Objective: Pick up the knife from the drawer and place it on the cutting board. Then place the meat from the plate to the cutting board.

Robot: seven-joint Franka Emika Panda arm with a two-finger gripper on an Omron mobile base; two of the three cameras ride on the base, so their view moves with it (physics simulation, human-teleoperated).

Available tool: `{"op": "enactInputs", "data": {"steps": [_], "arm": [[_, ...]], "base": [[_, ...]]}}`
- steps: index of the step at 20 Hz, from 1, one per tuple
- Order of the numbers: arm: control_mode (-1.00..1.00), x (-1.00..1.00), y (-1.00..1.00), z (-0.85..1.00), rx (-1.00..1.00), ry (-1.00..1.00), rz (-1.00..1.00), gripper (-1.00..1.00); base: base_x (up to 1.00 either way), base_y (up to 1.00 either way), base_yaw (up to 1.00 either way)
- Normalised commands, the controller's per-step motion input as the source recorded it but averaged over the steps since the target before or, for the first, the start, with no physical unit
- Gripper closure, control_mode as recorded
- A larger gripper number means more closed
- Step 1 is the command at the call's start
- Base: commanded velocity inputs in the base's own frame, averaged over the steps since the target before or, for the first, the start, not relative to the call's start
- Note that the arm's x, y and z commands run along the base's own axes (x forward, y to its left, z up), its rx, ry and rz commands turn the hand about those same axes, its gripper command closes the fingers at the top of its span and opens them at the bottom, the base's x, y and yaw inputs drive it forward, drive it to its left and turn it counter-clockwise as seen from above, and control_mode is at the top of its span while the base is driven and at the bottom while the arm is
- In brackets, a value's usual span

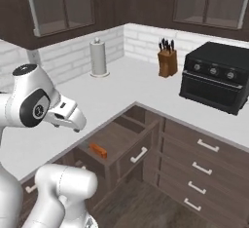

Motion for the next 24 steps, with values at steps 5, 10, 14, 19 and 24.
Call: {"op": "enactInputs", "data": {"steps": [5,10,14,19,24], "arm": [[-1.0,0.06,0.0,-0.04,0.02,0.01,-0.03,-1.0],[-1.0,0.47,-0.32,-0.43,0.04,0.16,0.0,-1.0],[-1.0,0.72,-0.39,-0.55,0.15,0.2,0.0,-1.0],[-1.0,0.76,-0.19,-0.6,0.07,0.13,0.0,-1.0],[-1.0,0.79,-0.12,-0.64,0.04,0.19,0.0,-1.0]], "base": [[0.18,0.02,-0.22],[0.0,0.0,0.0],[0.0,0.0,0.0],[0.0,0.0,0.0],[0.0,0.0,0.0]]}}
